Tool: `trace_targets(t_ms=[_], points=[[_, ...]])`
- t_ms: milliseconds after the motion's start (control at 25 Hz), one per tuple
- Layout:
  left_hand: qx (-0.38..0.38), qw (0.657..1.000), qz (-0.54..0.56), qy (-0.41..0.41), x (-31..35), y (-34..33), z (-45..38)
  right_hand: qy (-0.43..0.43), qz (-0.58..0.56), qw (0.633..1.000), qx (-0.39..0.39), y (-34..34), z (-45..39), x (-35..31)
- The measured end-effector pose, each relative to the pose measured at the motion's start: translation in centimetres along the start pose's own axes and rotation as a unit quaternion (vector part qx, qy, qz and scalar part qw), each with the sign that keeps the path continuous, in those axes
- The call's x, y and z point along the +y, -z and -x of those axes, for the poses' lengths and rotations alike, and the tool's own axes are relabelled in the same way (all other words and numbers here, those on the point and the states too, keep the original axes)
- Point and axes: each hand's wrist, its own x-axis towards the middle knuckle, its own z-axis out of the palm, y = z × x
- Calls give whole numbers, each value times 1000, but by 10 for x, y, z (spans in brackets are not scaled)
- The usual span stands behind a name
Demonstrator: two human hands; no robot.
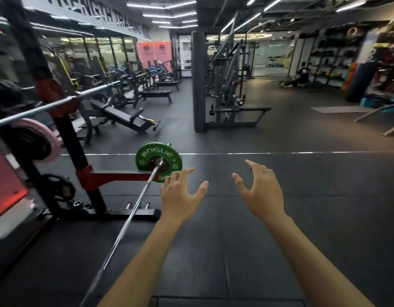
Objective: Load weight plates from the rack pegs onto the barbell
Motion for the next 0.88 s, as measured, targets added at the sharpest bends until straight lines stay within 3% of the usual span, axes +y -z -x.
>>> trace_targets(t_ms=[200, 560, 880], points=[[-3, 1000, -22, -6, -17, -85, -124, 13, -8, 1000, 1, -76, -117, 49], [-25, 998, 28, -53, 27, -251, -339, -53, 20, 997, 49, -124, -316, 185], [-8, 1000, 11, -1, 31, -403, -505, -26, -30, 999, -5, -219, -510, 307]])
